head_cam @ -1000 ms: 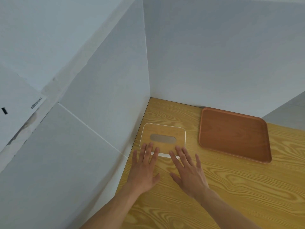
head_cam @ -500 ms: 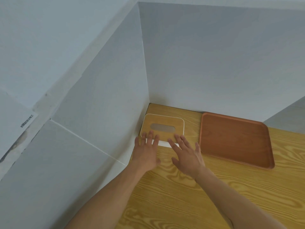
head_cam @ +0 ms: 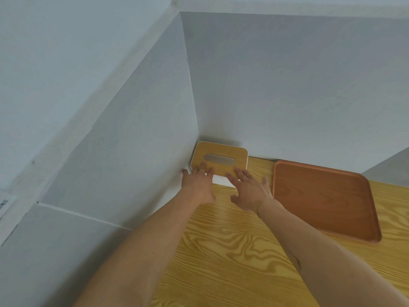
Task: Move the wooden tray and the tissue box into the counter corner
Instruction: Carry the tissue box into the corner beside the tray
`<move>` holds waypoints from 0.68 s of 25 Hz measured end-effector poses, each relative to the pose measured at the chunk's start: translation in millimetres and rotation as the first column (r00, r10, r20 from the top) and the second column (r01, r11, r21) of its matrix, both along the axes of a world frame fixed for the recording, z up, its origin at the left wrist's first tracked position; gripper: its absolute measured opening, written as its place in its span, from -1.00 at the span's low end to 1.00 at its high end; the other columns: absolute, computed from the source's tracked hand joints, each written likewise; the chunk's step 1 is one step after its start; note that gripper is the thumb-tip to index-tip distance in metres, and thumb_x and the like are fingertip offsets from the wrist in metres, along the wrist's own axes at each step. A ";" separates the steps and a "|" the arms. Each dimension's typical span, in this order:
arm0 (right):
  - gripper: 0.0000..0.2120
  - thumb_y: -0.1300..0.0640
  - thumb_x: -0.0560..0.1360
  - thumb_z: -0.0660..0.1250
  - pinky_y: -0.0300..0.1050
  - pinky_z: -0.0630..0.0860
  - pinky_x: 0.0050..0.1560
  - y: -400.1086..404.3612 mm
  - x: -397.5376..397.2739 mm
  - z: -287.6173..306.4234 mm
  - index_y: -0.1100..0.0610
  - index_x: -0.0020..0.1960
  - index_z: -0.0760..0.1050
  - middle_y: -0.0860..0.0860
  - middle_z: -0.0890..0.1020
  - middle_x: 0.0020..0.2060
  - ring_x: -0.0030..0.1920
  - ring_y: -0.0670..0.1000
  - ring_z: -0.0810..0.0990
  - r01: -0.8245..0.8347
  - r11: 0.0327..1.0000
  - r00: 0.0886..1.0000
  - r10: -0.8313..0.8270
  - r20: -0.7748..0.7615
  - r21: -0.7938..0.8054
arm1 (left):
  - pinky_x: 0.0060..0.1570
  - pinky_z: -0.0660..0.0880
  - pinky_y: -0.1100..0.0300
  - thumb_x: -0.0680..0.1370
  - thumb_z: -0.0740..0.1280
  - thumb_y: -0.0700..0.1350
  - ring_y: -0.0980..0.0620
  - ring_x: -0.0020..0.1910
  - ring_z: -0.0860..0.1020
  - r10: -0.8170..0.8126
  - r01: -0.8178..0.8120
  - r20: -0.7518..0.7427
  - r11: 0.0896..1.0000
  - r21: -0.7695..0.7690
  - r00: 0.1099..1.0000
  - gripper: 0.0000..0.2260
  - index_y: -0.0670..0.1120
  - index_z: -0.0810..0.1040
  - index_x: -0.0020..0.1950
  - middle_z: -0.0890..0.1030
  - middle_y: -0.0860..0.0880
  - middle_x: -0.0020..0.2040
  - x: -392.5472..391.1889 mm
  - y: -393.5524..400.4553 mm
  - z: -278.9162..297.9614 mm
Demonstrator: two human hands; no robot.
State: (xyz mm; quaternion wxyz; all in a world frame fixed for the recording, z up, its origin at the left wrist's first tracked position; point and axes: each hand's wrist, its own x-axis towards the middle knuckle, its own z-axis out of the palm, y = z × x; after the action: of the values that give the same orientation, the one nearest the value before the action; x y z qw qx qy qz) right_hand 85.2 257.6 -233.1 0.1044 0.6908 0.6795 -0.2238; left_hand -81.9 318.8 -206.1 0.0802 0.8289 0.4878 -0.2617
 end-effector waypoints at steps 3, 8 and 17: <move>-0.28 -0.15 0.59 0.20 0.43 -0.01 0.47 11.2 1.3 0.1 -0.19 0.60 -0.13 -0.07 -0.14 0.63 0.61 0.01 -0.15 0.000 1.000 1.000 0.000 0.003 -0.003 | 0.42 0.14 -0.28 0.48 0.34 0.17 -0.18 0.57 0.01 0.005 -0.005 -0.020 1.000 -0.003 1.000 -0.12 -0.05 -0.12 0.60 -0.12 -0.15 0.62 4.2 8.9 0.9; -0.28 -0.14 0.59 0.20 0.41 0.02 0.47 20.2 0.3 0.6 -0.17 0.61 -0.14 -0.05 -0.14 0.63 0.61 0.02 -0.15 0.009 1.000 1.000 -0.009 0.000 0.011 | 0.42 0.18 -0.24 0.46 0.37 0.18 -0.20 0.57 0.01 0.011 -0.011 -0.023 1.000 0.000 1.000 -0.07 -0.06 -0.14 0.60 -0.13 -0.16 0.62 6.3 17.2 -0.5; -0.27 -0.13 0.60 0.20 0.39 0.02 0.48 20.8 0.5 0.2 -0.17 0.61 -0.16 -0.06 -0.17 0.63 0.60 0.01 -0.19 0.016 1.000 1.000 -0.016 -0.010 0.016 | 0.41 0.21 -0.26 0.45 0.37 0.20 -0.19 0.57 -0.02 0.035 -0.035 -0.007 0.999 -0.015 0.999 -0.06 -0.04 -0.15 0.60 -0.16 -0.13 0.62 9.0 22.0 -3.4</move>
State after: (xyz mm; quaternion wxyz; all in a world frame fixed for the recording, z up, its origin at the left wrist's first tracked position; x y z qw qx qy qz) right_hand 85.7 278.3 -232.9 0.0939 0.6958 0.6764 -0.2226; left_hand -72.9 340.7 -209.5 0.0893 0.8188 0.5004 -0.2668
